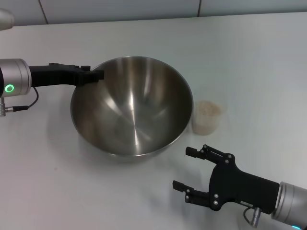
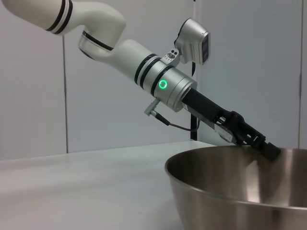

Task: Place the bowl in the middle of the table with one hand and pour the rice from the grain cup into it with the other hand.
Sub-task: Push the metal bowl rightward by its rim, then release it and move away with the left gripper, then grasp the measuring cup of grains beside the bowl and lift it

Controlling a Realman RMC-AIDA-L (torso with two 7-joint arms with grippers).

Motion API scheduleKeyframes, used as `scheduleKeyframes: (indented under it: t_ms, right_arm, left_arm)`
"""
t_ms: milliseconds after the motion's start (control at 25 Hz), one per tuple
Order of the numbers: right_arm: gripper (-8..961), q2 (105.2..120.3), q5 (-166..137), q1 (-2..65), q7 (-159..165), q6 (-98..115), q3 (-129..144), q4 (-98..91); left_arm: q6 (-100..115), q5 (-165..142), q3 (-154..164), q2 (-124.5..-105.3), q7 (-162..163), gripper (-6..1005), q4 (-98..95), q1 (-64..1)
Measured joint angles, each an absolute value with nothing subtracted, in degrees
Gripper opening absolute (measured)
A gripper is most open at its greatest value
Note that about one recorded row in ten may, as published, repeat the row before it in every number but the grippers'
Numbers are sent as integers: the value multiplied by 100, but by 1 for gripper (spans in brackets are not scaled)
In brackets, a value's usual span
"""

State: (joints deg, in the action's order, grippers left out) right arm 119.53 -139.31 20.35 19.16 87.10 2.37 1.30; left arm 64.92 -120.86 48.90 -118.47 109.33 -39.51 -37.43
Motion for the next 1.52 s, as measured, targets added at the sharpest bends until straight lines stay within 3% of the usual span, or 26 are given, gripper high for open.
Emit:
scheduleKeyframes:
  t_ms: [160,480,720,1520]
  right_arm:
    - [787,11953,-13931,2037,1916,8706,237,149]
    - [787,11953,-13931,2039,1915,8700,237,150]
    - [787,11953,-13931,2039,1916,8700,237,149]
    - [787,11944,-13920,2096,1916,8638,218,149]
  left_arm:
    - [6490,-12079,4871,-11840,10934,477,-3951,-3737]
    - [6490,-12078,4876,-11839,10934,734,-3953,-3738]
    - [6699,-11800,4850,-11830,10880,844,-4028,-3659]
    - [9392,-8144,4724,-11781,7346,843,-3744,-1498]
